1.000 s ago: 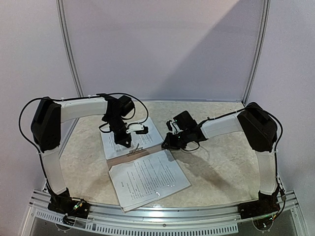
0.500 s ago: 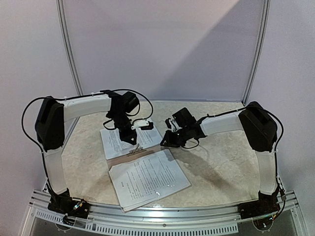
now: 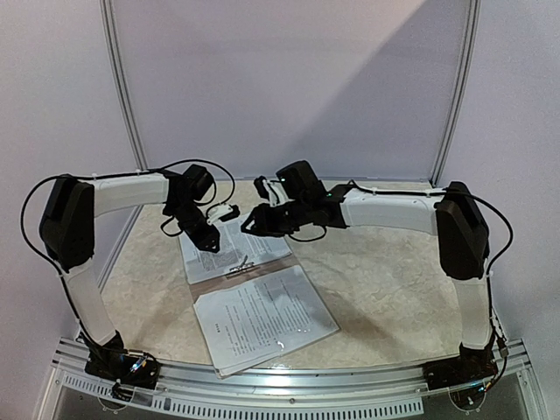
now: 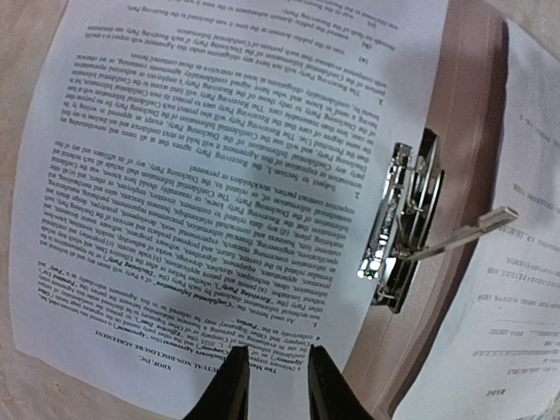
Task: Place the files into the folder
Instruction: Close the spring clip on the folder with some files, then adjust the file in the folder with some files.
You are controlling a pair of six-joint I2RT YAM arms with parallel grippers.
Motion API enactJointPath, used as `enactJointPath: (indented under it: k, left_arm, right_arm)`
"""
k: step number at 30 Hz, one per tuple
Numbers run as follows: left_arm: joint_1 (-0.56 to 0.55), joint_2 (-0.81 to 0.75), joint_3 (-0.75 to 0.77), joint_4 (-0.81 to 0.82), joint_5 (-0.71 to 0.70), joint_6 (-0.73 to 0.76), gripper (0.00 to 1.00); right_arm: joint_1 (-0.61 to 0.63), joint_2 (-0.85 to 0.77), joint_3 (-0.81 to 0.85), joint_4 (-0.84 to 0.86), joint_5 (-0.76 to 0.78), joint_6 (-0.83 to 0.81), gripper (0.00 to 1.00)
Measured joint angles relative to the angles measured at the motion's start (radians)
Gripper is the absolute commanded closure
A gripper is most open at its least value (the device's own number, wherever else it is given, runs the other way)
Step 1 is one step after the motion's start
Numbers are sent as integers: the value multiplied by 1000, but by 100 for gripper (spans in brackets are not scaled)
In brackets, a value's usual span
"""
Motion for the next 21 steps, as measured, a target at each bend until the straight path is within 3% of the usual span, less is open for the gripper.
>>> enactJointPath:
  k: [10,21]
  left_arm:
    - [-1,31,-58,125,-18,-69,72]
    - [-1,78,-70,167,-89,-72,69]
  right_arm:
    - [35,134,63,-79,11,-13,76]
    - [29,138,63,-98,14,-18,76]
